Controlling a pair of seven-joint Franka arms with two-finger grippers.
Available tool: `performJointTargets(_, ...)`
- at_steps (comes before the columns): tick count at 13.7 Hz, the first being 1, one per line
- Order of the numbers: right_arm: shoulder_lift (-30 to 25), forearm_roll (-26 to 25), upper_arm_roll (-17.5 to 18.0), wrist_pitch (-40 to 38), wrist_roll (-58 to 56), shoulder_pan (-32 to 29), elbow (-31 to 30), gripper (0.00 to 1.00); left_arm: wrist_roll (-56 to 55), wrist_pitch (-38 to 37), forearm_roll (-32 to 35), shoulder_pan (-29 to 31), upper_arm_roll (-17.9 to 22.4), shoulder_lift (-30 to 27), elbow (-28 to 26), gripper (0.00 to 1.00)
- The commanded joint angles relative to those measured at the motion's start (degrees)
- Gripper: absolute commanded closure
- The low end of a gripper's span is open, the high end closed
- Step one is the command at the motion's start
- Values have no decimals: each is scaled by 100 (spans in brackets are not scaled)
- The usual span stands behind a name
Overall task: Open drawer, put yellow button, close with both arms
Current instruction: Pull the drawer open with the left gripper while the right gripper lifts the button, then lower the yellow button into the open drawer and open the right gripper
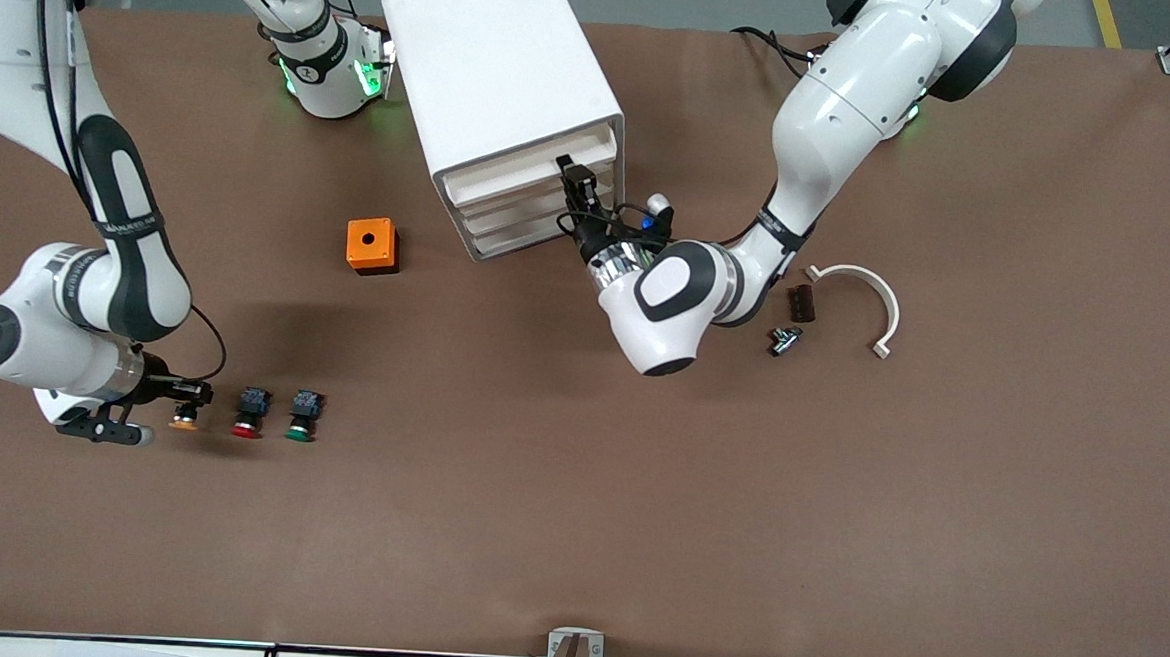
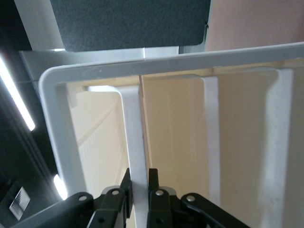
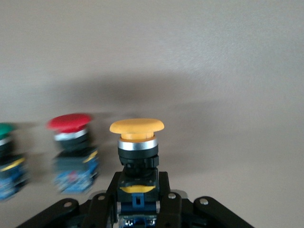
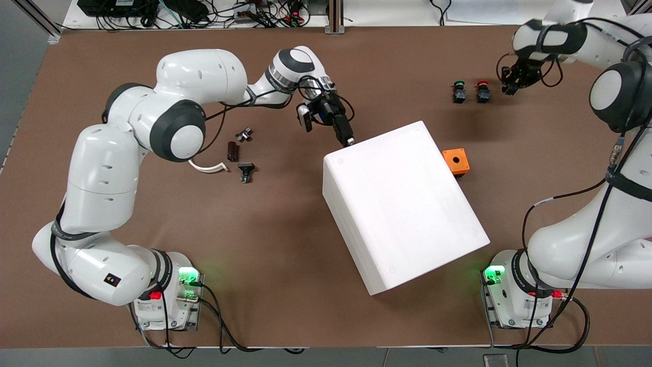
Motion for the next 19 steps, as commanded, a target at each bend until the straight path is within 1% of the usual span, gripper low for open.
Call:
performJointTargets(1,-1083,169,-6,-1029,1016,424,-178,100,24,-21,-123,278,17,99,106,91)
performJointTargets(3,-1628,196,-6,-1610,1896,776,-187,100,32,6,-211,498,17,99,123,91)
performJointTargets(6,-2279,450,-6,-2297,3381,1443,-204,100,50,32,-290,770,26,99,132,89)
performJointTargets(8,-2579,625,-6,-2517,4278,1892,-205,100,59,32,-282,928,35,99,141,89)
performJointTargets(9,-2684,774,-6,-2562,4848,2190,-205,100,67,32,-290,990,26,99,141,86)
performJointTargets(10,-2746,872,-6,-2554,5358,2419,-196,100,59,32,-290,1026,35,90,141,76)
performJointTargets(13,-2826,916,-6,-2483,6634,3166,-205,100,242,50,-282,1052,43,55,158,22)
performJointTargets(14,-2826,916,-6,-2440,6985,3368,-205,100,643,50,-282,1105,35,38,167,6)
performJointTargets(15,-2835,916,-6,-2370,7381,3588,-222,100,1100,67,-282,1123,35,20,228,1)
performJointTargets(19,-2809,908,-15,-1869,8709,4449,-345,100,2682,102,-256,1211,35,3,729,1)
